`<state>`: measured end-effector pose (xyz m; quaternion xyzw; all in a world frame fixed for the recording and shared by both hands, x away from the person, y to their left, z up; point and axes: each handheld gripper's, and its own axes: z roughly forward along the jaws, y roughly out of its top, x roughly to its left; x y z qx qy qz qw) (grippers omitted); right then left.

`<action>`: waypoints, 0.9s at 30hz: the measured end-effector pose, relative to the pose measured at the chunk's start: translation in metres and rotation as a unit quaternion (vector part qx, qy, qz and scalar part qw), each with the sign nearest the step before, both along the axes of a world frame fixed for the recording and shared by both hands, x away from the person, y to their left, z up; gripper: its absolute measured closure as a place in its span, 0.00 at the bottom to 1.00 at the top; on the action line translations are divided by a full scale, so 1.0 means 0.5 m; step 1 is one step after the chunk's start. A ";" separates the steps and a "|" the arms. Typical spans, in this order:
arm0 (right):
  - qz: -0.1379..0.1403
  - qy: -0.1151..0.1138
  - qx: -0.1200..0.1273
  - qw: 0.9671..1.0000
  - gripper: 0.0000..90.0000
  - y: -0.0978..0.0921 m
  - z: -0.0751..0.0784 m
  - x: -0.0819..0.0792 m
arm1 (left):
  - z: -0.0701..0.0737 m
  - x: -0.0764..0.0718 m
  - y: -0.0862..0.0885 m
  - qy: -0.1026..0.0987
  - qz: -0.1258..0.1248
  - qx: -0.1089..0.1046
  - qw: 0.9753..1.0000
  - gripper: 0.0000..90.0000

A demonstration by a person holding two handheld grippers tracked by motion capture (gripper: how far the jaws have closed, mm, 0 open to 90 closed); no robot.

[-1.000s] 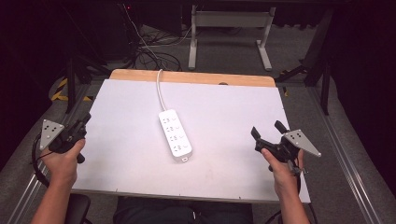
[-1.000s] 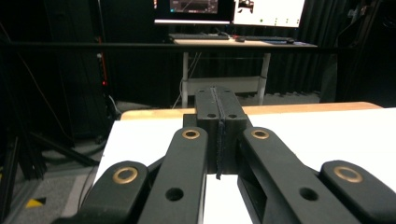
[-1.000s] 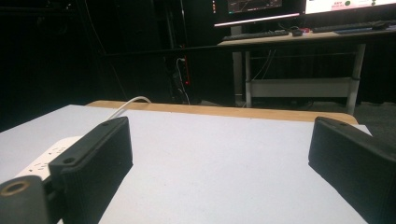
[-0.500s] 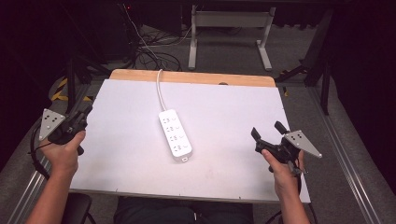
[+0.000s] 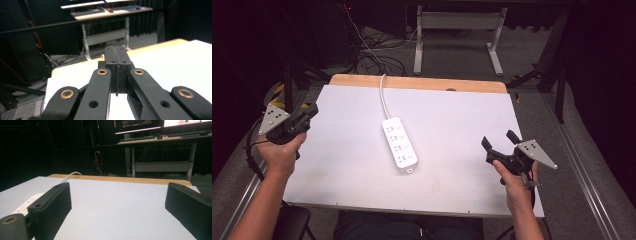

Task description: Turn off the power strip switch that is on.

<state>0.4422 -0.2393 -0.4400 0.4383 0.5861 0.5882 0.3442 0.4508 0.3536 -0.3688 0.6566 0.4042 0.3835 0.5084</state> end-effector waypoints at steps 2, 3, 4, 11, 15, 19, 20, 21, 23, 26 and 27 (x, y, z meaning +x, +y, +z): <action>0.000 0.000 0.001 1.000 0.08 -0.001 0.000 0.000 | 0.003 0.005 -0.006 0.009 -0.008 0.008 1.000 1.00; 0.000 0.000 0.001 1.000 0.08 -0.001 0.000 0.000 | 0.005 0.009 -0.011 0.015 -0.014 0.011 1.000 1.00; -0.001 0.001 0.001 1.000 0.08 -0.001 0.000 0.001 | 0.006 0.013 -0.015 0.017 -0.018 0.013 1.000 1.00; 0.000 0.001 0.002 1.000 0.08 -0.002 0.000 0.004 | 0.015 0.047 -0.050 0.044 -0.038 0.033 0.998 1.00; 0.000 0.001 0.001 1.000 0.08 -0.002 0.001 0.004 | 0.019 0.069 -0.072 0.060 -0.049 0.042 0.996 1.00; 0.001 0.000 0.001 1.000 0.09 -0.004 0.000 0.005 | 0.020 0.093 -0.101 0.077 -0.063 0.057 0.993 1.00; 0.001 0.000 0.000 1.000 0.09 -0.004 0.000 0.005 | 0.019 0.099 -0.109 0.082 -0.067 0.062 0.992 1.00; 0.001 0.000 0.000 1.000 0.09 -0.004 0.000 0.006 | 0.019 0.105 -0.119 0.088 -0.072 0.066 0.991 1.00; 0.001 0.000 0.001 1.000 0.09 -0.005 0.000 0.006 | 0.017 0.118 -0.139 0.103 -0.081 0.075 0.988 1.00; 0.002 0.001 0.000 1.000 0.09 -0.004 0.000 0.006 | 0.012 0.141 -0.174 0.122 -0.094 0.087 0.984 1.00; 0.002 0.001 0.000 1.000 0.09 -0.004 0.000 0.006 | 0.011 0.148 -0.186 0.129 -0.099 0.092 0.982 1.00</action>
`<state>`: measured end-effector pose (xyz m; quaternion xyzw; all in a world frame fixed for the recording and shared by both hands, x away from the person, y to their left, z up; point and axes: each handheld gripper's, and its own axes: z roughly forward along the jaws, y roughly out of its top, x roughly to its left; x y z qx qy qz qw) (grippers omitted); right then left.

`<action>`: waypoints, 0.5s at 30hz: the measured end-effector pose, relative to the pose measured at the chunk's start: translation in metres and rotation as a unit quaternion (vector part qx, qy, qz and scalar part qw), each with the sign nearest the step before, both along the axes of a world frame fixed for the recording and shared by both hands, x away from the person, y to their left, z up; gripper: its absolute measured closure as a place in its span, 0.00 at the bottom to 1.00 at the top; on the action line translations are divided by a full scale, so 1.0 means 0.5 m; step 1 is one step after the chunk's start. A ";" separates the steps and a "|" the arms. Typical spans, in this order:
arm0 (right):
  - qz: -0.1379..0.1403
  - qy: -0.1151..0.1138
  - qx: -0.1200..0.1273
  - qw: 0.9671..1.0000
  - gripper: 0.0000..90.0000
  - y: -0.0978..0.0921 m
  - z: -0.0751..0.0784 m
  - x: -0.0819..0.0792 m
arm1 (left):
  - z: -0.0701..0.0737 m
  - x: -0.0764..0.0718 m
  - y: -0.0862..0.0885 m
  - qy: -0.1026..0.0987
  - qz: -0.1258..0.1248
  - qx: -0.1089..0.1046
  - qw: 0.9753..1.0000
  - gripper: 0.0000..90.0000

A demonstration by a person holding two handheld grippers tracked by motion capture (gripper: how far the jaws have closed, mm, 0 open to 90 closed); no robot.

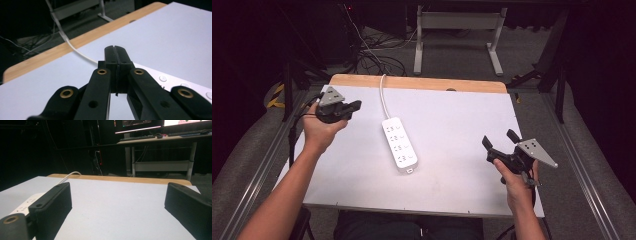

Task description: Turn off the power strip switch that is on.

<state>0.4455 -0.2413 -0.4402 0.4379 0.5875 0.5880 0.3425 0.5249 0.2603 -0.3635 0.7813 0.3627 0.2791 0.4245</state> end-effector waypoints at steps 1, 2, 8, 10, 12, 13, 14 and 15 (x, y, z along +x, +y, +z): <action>0.000 0.001 -0.001 1.000 0.09 0.001 0.000 0.000 | -0.002 0.008 -0.011 0.006 -0.007 0.008 1.000 1.00; 0.000 0.001 -0.001 1.000 0.09 0.001 0.000 0.000 | -0.004 0.016 -0.023 0.011 -0.011 0.014 1.000 1.00; -0.002 0.003 0.001 1.000 0.09 -0.003 -0.001 0.000 | -0.024 0.050 -0.078 0.038 -0.032 0.040 0.998 1.00; -0.004 0.003 0.002 1.000 0.09 -0.005 -0.001 -0.001 | -0.031 0.059 -0.094 0.045 -0.039 0.049 0.997 1.00; -0.004 0.003 0.003 1.000 0.09 -0.005 -0.001 0.000 | -0.040 0.067 -0.112 0.054 -0.046 0.055 0.996 1.00; -0.004 0.003 0.003 1.000 0.09 -0.005 -0.001 -0.001 | -0.043 0.070 -0.121 0.059 -0.050 0.063 0.995 1.00; -0.004 0.003 0.003 1.000 0.09 -0.005 -0.001 -0.001 | -0.047 0.074 -0.131 0.062 -0.054 0.069 0.994 1.00; -0.004 0.003 0.003 1.000 0.09 -0.005 -0.001 -0.001 | -0.051 0.079 -0.140 0.069 -0.060 0.076 0.993 1.00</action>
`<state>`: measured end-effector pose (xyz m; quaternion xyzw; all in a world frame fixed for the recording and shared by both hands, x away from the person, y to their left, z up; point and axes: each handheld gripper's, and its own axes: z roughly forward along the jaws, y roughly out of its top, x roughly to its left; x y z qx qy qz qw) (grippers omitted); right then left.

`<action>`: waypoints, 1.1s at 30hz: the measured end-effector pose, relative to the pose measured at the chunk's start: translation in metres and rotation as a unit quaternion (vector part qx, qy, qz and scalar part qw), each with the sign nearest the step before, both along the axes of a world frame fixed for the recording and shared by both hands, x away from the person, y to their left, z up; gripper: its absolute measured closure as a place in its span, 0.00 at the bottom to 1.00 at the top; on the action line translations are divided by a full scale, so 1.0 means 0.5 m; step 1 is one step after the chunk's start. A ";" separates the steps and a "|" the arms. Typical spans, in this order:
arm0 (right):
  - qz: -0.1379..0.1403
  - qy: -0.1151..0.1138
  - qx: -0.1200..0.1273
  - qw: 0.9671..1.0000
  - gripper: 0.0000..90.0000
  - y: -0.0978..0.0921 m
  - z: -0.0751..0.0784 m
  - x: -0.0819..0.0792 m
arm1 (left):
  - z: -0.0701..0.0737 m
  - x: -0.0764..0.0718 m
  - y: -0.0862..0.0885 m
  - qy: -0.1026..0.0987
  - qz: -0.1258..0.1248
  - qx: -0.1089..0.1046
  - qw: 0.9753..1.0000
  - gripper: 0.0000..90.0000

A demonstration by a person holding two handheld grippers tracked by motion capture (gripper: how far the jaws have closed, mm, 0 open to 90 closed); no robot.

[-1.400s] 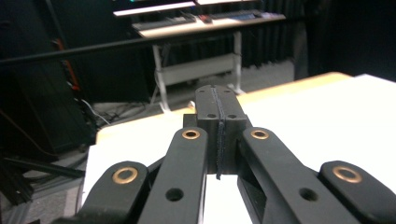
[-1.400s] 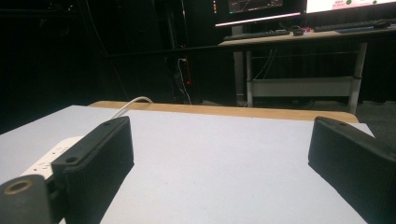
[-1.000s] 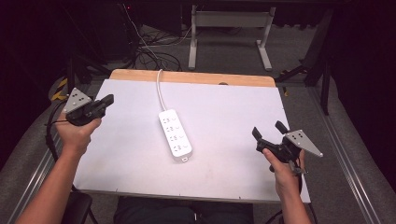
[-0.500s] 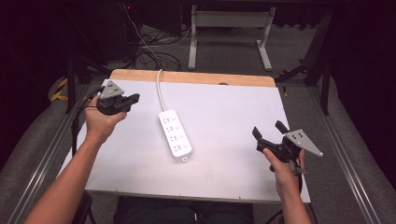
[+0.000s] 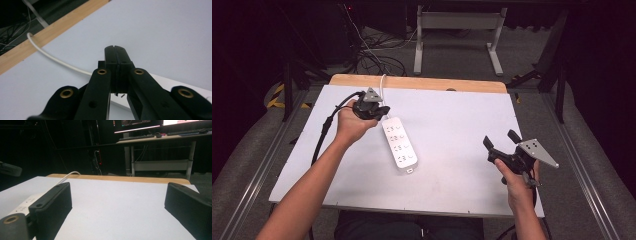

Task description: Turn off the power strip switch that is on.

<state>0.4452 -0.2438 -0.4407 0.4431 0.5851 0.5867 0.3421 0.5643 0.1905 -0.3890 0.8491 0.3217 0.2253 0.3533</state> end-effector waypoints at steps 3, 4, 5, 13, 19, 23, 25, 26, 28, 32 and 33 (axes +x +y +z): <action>0.004 0.000 0.000 1.000 0.09 0.002 0.000 0.001 | -0.017 0.016 -0.025 0.022 -0.006 0.021 1.000 1.00; 0.004 0.000 -0.001 1.000 0.09 0.002 0.000 0.001 | -0.024 0.021 -0.034 0.030 -0.006 0.025 0.999 1.00; 0.004 0.000 -0.001 1.000 0.09 0.002 0.000 0.001 | -0.030 0.026 -0.043 0.037 -0.009 0.034 0.999 1.00; 0.005 0.001 0.002 1.000 0.09 0.000 0.000 0.002 | -0.056 0.055 -0.082 0.075 -0.013 0.076 0.994 1.00; 0.005 0.003 0.003 1.000 0.09 -0.002 -0.001 0.003 | -0.079 0.065 -0.078 0.099 -0.008 0.088 0.991 1.00; 0.004 0.003 0.002 1.000 0.09 -0.001 -0.001 0.003 | -0.096 0.067 -0.076 0.103 -0.002 0.085 0.991 1.00; 0.004 0.004 0.002 1.000 0.09 -0.001 -0.001 0.003 | -0.097 0.068 -0.075 0.104 -0.001 0.080 0.991 1.00; 0.003 0.004 0.001 1.000 0.09 -0.001 -0.001 0.003 | -0.096 0.068 -0.074 0.103 -0.002 0.082 0.991 1.00; 0.002 0.006 0.001 1.000 0.09 -0.001 -0.001 0.003 | -0.096 0.069 -0.072 0.106 -0.004 0.083 0.991 1.00; 0.002 0.005 0.000 1.000 0.09 -0.001 -0.001 0.003 | -0.099 0.069 -0.074 0.106 -0.007 0.087 0.991 1.00; 0.002 0.005 0.001 1.000 0.09 -0.001 -0.001 0.003 | -0.098 0.070 -0.074 0.107 -0.010 0.092 0.990 1.00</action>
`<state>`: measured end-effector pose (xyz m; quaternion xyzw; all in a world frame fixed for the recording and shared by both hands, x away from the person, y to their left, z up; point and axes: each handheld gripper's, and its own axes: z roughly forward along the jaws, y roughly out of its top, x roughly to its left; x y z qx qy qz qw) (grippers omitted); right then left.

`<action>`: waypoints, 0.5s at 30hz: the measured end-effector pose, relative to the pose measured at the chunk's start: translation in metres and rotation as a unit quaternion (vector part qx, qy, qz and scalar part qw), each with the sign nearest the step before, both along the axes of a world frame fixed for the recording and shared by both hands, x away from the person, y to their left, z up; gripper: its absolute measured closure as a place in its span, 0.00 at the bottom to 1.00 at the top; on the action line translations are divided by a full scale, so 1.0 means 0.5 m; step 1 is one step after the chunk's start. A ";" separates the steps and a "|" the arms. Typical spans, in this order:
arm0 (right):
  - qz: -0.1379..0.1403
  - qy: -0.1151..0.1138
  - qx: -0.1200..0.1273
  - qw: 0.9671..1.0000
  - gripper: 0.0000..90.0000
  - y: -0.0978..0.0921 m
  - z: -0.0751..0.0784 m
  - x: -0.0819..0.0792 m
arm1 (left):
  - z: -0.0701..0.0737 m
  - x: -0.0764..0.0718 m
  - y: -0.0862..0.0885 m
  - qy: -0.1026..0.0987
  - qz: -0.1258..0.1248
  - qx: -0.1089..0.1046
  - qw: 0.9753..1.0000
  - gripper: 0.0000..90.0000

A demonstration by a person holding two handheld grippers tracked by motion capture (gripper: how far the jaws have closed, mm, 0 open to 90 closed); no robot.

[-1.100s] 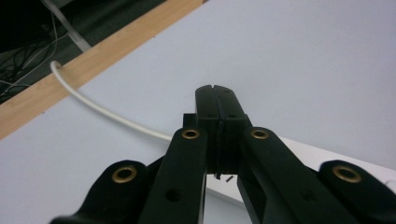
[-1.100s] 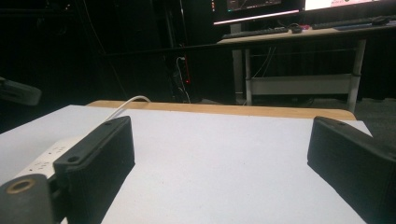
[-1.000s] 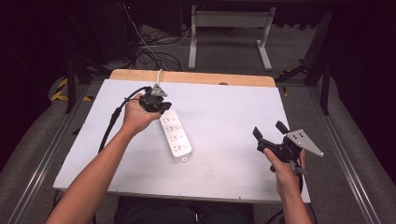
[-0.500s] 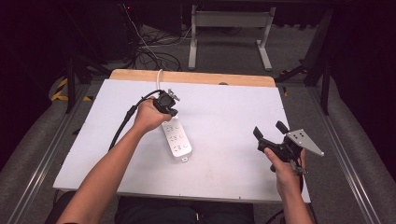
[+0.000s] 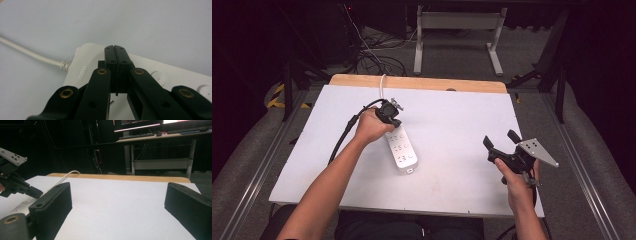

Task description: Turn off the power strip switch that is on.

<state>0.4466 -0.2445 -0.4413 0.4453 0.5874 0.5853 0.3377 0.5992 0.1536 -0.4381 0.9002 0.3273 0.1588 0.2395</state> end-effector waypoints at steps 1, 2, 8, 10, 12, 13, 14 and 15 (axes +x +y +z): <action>0.000 0.000 0.000 1.000 0.09 0.000 0.000 0.000 | -0.001 0.000 0.000 0.000 0.001 -0.004 1.000 1.00; -0.001 0.000 0.000 1.000 0.09 0.000 0.000 0.000 | -0.001 0.001 0.000 0.002 0.003 -0.006 1.000 1.00; -0.002 0.000 0.001 1.000 0.09 -0.001 0.000 0.000 | -0.002 0.001 -0.004 0.004 0.000 -0.007 1.000 1.00; -0.001 0.000 0.002 1.000 0.09 0.000 0.000 -0.001 | -0.002 0.001 -0.008 0.011 -0.005 -0.014 1.000 1.00; -0.002 0.000 0.003 1.000 0.09 0.000 0.001 -0.001 | -0.003 -0.001 -0.011 0.006 -0.005 -0.007 1.000 1.00; -0.002 0.000 0.003 1.000 0.09 0.000 0.001 -0.001 | -0.003 -0.001 -0.011 0.006 -0.004 -0.008 1.000 1.00; -0.002 0.000 0.003 1.000 0.09 0.000 0.001 -0.001 | -0.003 -0.001 -0.009 0.007 -0.004 -0.010 1.000 1.00; -0.001 -0.001 0.003 1.000 0.09 -0.001 0.001 -0.001 | -0.002 -0.001 -0.007 0.009 -0.003 -0.011 1.000 1.00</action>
